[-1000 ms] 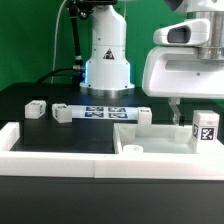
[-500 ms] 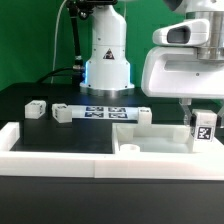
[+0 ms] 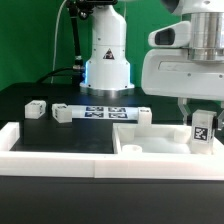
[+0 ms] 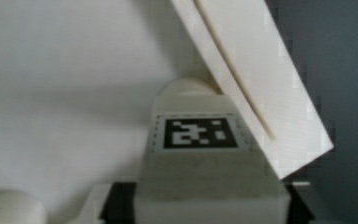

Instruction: Assemble one leg

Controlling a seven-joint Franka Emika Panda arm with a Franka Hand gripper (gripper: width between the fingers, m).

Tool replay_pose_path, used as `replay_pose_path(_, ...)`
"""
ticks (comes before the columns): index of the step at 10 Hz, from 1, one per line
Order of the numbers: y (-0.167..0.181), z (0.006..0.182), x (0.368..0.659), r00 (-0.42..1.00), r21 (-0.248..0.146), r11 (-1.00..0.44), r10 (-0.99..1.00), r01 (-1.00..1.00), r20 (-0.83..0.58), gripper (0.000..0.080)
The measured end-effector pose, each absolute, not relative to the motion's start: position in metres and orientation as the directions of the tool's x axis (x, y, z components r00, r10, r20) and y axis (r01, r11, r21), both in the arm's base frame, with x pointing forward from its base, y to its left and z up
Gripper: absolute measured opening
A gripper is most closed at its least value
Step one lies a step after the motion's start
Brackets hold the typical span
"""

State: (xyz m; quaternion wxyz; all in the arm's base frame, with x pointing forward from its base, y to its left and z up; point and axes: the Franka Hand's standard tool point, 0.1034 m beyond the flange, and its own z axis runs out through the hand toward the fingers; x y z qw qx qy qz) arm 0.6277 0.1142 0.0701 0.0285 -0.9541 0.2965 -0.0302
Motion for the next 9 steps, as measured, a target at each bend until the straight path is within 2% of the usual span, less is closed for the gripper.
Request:
replay_pose_path(1, 0.1126, 0.0698, 0.6265, 0.714, -0.100, -0.713, -0.699, -0.694, 0.030, 0.0290)
replay_pose_path(4, 0.1128, 0.0689, 0.6250, 0.426, -0.119, -0.422, -0.905, -0.899, -0.011, 0.0291)
replay_pose_path(5, 0.1144, 0.0688, 0.6238, 0.295, -0.115, -0.290, -0.955, -0.950, -0.024, 0.0291)
replay_pose_path(9, 0.1151, 0.0684, 0.6231, -0.022, -0.101, 0.032, -0.995, -0.994, -0.095, 0.0291)
